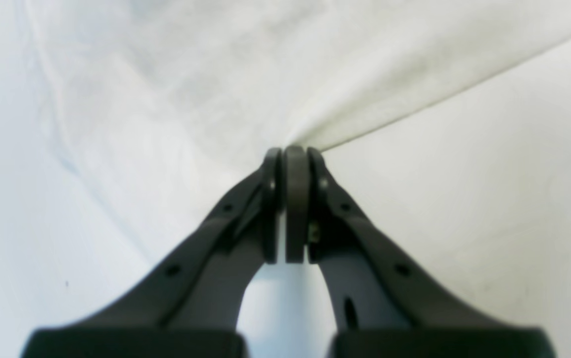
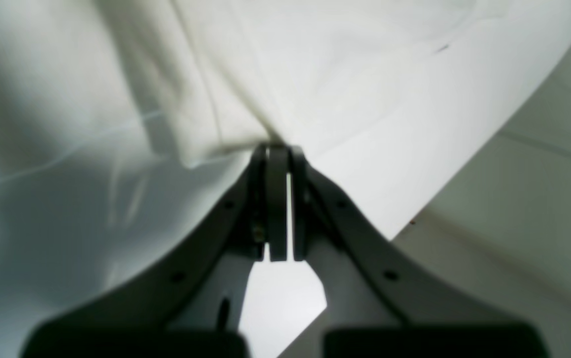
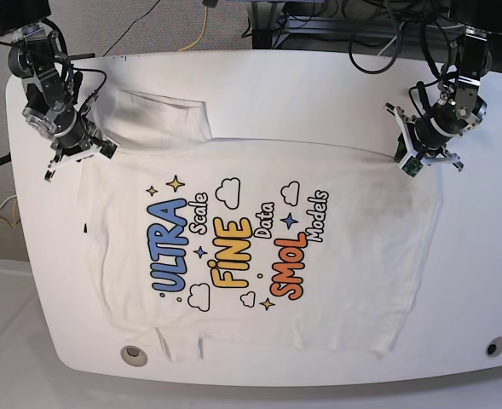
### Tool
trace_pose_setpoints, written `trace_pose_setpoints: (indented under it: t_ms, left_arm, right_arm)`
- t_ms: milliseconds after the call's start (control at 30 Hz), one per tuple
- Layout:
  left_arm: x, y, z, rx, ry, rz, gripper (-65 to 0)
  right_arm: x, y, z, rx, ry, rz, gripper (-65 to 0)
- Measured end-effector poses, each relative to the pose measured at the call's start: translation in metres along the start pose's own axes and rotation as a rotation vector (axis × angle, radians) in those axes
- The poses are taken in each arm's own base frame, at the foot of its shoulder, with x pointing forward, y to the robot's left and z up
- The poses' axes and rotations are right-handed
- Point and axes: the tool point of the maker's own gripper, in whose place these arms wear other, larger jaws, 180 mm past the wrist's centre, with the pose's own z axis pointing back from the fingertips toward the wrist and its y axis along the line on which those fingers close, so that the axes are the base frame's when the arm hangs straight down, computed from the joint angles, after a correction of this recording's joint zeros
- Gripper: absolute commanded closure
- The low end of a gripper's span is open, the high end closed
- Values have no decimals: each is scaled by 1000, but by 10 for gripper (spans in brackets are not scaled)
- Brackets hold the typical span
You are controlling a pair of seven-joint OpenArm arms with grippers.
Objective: Fold the T-shirt properly
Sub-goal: 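Grasp the shirt edge with the right gripper and pull it taut, then drag the shirt with both grippers toward the robot to straighten it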
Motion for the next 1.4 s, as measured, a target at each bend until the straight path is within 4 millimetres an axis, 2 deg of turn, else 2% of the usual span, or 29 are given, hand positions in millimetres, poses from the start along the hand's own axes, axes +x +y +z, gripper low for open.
trace_pose_setpoints:
  t_ms: [133, 267, 400, 467, 567, 667, 767, 900, 1000, 1400]
  left_arm:
    - [-7, -1, 9, -16, 12, 2, 0]
    - [-13, -7, 34, -36, 7, -11, 0]
    - [-17, -4, 55, -10, 3, -10, 0]
    - [-18, -3, 65, -5, 8, 10, 0]
    - [-5, -4, 77, -6, -54, 18, 0]
    - [-11, -8, 80, -18, -36, 23, 0]
    - [-23, -13, 79, -36, 12, 25, 0]
    - [-16, -13, 83, -48, -31, 55, 0]
    - [-14, -10, 82, -44, -29, 52, 0]
    - [13, -10, 83, -74, -130, 123, 0]
  right_arm:
    - [-8, 15, 7, 28, 6, -14, 0]
    - [-20, 22, 25, 23, 16, -72, 0]
    - [-37, 26, 38, 20, 66, -99, 0]
    - [-48, 28, 48, 28, 91, -171, 0]
    - [-45, 21, 59, 0, 66, -207, 0]
    - [-57, 23, 64, 0, 111, -223, 0]
    - [-56, 31, 65, 25, 102, -255, 0]
    - [-54, 32, 69, 22, 60, -334, 0]
    - [-63, 34, 70, 25, 107, -342, 0]
    - [-21, 43, 64, 111, -59, -433, 0]
